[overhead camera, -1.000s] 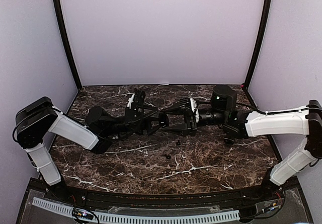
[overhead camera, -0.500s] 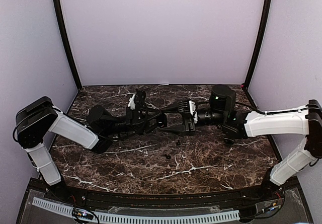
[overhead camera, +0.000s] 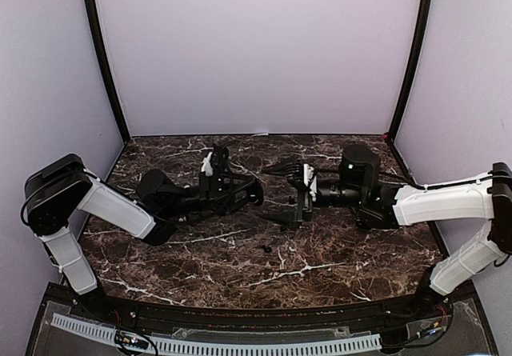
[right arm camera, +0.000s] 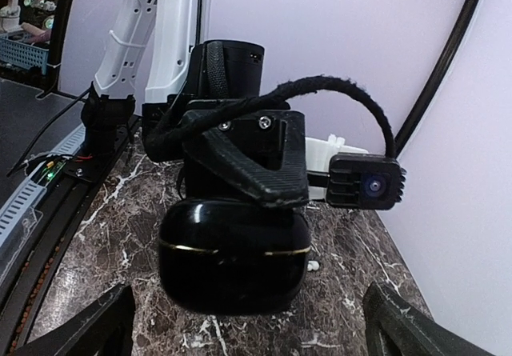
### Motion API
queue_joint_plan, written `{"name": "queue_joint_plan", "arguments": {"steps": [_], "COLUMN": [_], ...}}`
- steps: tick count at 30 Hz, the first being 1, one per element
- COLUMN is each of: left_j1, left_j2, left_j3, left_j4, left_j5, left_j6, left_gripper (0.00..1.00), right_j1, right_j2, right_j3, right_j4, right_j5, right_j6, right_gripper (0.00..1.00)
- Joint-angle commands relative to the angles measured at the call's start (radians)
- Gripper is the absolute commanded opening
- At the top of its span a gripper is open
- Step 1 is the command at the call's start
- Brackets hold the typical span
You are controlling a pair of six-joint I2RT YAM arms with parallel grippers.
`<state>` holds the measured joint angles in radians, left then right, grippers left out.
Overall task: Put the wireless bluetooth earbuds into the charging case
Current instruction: Pass from the right arm to the left, then pass from the left arm to the right
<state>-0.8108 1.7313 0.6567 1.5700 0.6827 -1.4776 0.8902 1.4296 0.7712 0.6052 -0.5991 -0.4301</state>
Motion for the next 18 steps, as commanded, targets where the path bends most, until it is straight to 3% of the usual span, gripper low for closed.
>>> {"name": "queue_joint_plan", "arguments": {"steps": [1, 4, 8, 10, 14, 18], "left_j1": [0.018, 0.024, 0.025, 0.024, 0.024, 0.024], "left_j2": [-0.061, -0.074, -0.083, -0.085, -0.067, -0.034], "left_j3": [-0.051, -0.078, -0.096, -0.102, -0.11, -0.106], "left_j4": [0.013, -0.015, -0.03, -0.043, -0.046, -0.004], "left_j5": [-0.088, -0.136, -0.185, -0.211, -0.267, -0.302], "left_j6": [0.057, 0.084, 0.098, 0.095, 0.062, 0.02], "left_gripper": [0.41, 0.41, 0.41, 0.41, 0.41, 0.39], "right_j1": [0.008, 0.009, 0.008, 0.008, 0.024, 0.131], "right_j2": [-0.101, -0.162, -0.246, -0.278, -0.298, -0.268], "right_j3": [-0.092, -0.13, -0.116, -0.107, -0.146, -0.165], "right_j4": [0.133, 0.102, -0.075, -0.16, -0.141, -0.103], "right_j5": [0.124, 0.249, 0.494, 0.52, 0.532, 0.727], "right_j6": [0.139, 0.238, 0.411, 0.381, 0.382, 0.34], "right_gripper": [0.99, 0.99, 0.99, 0.99, 0.99, 0.94]}}
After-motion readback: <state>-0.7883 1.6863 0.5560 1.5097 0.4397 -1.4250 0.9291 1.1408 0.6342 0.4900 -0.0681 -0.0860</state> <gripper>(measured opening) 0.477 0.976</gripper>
